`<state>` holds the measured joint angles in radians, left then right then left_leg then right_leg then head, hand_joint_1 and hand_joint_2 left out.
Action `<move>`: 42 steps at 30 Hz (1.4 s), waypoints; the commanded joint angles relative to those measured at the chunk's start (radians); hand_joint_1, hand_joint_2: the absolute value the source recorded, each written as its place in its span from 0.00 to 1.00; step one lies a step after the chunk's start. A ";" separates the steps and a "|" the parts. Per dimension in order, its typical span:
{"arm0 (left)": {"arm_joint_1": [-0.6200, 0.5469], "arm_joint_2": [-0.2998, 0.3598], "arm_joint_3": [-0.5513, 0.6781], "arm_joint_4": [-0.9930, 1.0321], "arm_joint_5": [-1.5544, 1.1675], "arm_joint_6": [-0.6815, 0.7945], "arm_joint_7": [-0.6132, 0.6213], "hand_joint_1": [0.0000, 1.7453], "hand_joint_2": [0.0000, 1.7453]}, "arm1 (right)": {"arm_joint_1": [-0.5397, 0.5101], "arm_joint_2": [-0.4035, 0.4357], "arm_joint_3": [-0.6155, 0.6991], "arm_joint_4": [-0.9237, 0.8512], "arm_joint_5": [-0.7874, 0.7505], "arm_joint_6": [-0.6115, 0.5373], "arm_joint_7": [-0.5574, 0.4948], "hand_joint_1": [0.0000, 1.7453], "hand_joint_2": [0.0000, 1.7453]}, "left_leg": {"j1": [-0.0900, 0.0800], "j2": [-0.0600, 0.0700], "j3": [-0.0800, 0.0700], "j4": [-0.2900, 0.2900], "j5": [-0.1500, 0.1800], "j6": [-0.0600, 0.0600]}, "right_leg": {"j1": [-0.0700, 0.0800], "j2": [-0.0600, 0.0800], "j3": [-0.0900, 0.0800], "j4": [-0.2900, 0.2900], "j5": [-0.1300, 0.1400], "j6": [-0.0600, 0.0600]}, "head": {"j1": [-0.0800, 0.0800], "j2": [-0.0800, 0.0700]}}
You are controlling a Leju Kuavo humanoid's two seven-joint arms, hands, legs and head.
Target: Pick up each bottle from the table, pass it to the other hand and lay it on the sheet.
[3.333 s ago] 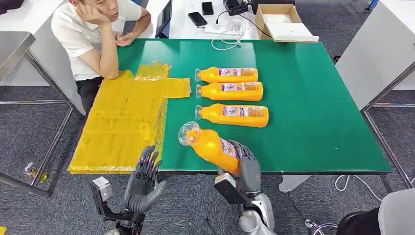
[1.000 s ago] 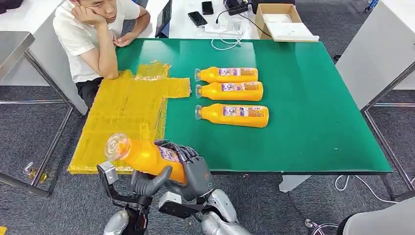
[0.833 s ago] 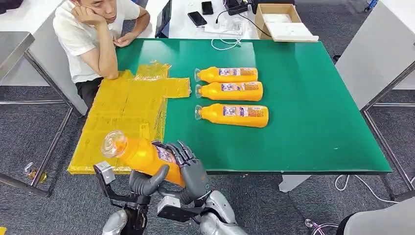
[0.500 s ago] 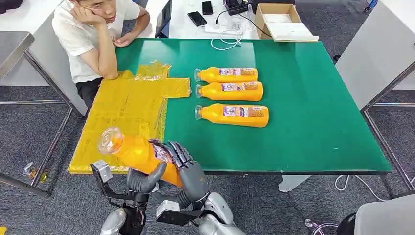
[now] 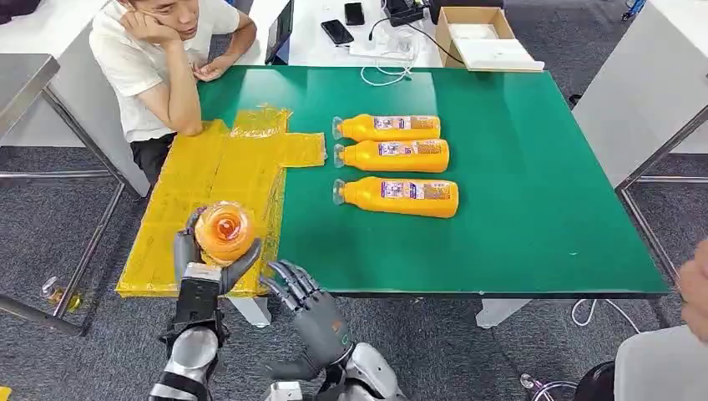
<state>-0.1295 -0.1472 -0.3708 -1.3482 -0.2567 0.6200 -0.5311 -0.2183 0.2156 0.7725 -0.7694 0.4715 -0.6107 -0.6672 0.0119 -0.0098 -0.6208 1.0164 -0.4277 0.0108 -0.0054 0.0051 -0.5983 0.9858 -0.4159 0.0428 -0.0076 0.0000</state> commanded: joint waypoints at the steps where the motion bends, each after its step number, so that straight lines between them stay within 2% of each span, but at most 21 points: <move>1: -0.130 -0.020 0.143 0.257 -0.446 0.078 0.100 1.00 1.00 | 0.060 -0.034 -0.031 -0.109 -0.045 -0.076 -0.013 0.00 0.00 | -0.001 -0.003 0.005 -0.002 0.000 0.000 | -0.001 -0.003 0.006 -0.001 -0.002 -0.001 | 0.000 0.000; 4: -0.137 -0.014 0.139 0.271 -0.459 0.078 0.104 1.00 1.00 | 0.062 -0.034 -0.033 -0.107 -0.048 -0.077 -0.012 0.00 0.00 | -0.001 -0.001 0.006 -0.002 -0.001 0.000 | -0.001 -0.002 0.006 -0.001 -0.002 -0.001 | 0.000 0.000; 6: -0.191 0.015 0.099 0.363 -0.503 0.065 0.189 1.00 1.00 | 0.065 -0.038 -0.035 -0.104 -0.059 -0.057 -0.008 0.00 0.00 | -0.001 0.000 0.003 -0.001 0.000 0.000 | -0.001 -0.001 0.003 -0.001 -0.001 -0.001 | 0.000 0.000; 7: -0.244 0.031 0.084 0.453 -0.526 0.043 0.241 1.00 1.00 | 0.066 -0.038 -0.037 -0.101 -0.068 -0.034 -0.009 0.00 0.00 | -0.001 -0.001 0.005 -0.002 0.000 0.000 | -0.001 -0.002 0.005 -0.001 -0.002 -0.001 | 0.000 0.000; 10: -0.355 0.042 0.078 0.649 -0.526 0.020 0.249 1.00 1.00 | 0.058 -0.034 -0.035 -0.097 -0.073 -0.015 -0.021 0.00 0.00 | -0.002 -0.006 0.008 -0.003 0.001 -0.001 | -0.001 -0.007 0.008 -0.001 -0.003 -0.002 | 0.000 0.000; 11: -0.414 0.051 0.052 0.756 -0.577 0.004 0.282 1.00 1.00 | 0.052 -0.029 -0.031 -0.096 -0.076 -0.006 -0.022 0.00 0.00 | -0.001 -0.004 0.005 -0.002 0.001 0.000 | -0.001 -0.004 0.005 -0.001 -0.001 -0.001 | 0.000 0.000; 15: -0.520 0.046 0.057 0.922 -0.598 -0.059 0.314 1.00 1.00 | 0.037 -0.024 -0.012 -0.086 -0.078 0.027 -0.020 0.00 0.00 | -0.001 -0.002 0.004 -0.001 0.001 -0.001 | -0.001 -0.003 0.004 0.000 0.000 -0.001 | 0.000 0.000; 19: -0.535 0.044 0.059 0.946 -0.603 -0.064 0.315 1.00 1.00 | 0.038 -0.025 -0.011 -0.085 -0.080 0.024 -0.022 0.00 0.00 | 0.000 0.001 0.003 -0.001 0.001 -0.001 | 0.000 0.000 0.003 0.001 0.001 -0.003 | 0.000 0.000; 25: -0.626 0.049 0.019 1.078 -0.683 -0.263 0.492 1.00 1.00 | 0.024 -0.017 0.005 -0.083 -0.096 0.037 -0.031 0.00 0.00 | -0.001 0.002 0.004 -0.001 0.001 -0.001 | -0.001 0.001 0.004 0.001 0.001 -0.004 | 0.000 0.000; 30: -0.640 0.043 0.006 1.095 -0.708 -0.391 0.576 1.00 1.00 | 0.023 -0.014 0.005 -0.073 -0.108 0.033 -0.031 0.00 0.00 | -0.001 0.004 0.008 -0.002 0.001 -0.002 | -0.001 0.004 0.006 0.001 0.002 -0.004 | 0.000 0.000; 38: -0.641 0.042 0.003 1.096 -0.711 -0.408 0.583 1.00 1.00 | 0.022 -0.014 0.005 -0.071 -0.109 0.032 -0.031 0.00 0.00 | -0.001 0.004 0.009 -0.002 0.001 -0.002 | -0.001 0.003 0.007 0.002 0.002 -0.003 | 0.000 0.000; 42: -0.650 0.046 -0.019 1.102 -0.741 -0.498 0.646 1.00 1.00 | 0.018 -0.011 0.004 -0.060 -0.113 0.033 -0.031 0.00 0.00 | -0.001 0.003 0.009 -0.001 0.001 -0.002 | -0.001 0.003 0.006 0.002 0.002 -0.003 | 0.000 0.000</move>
<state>-0.7287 -0.1225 -0.3170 -0.4066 -0.9560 0.3284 -0.0179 -0.1809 0.1930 0.7519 -0.8671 0.3754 -0.5760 -0.7004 0.0118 -0.0086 -0.6146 1.0164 -0.4265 0.0094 -0.0054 0.0063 -0.5935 0.9881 -0.4138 0.0402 -0.0080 0.0000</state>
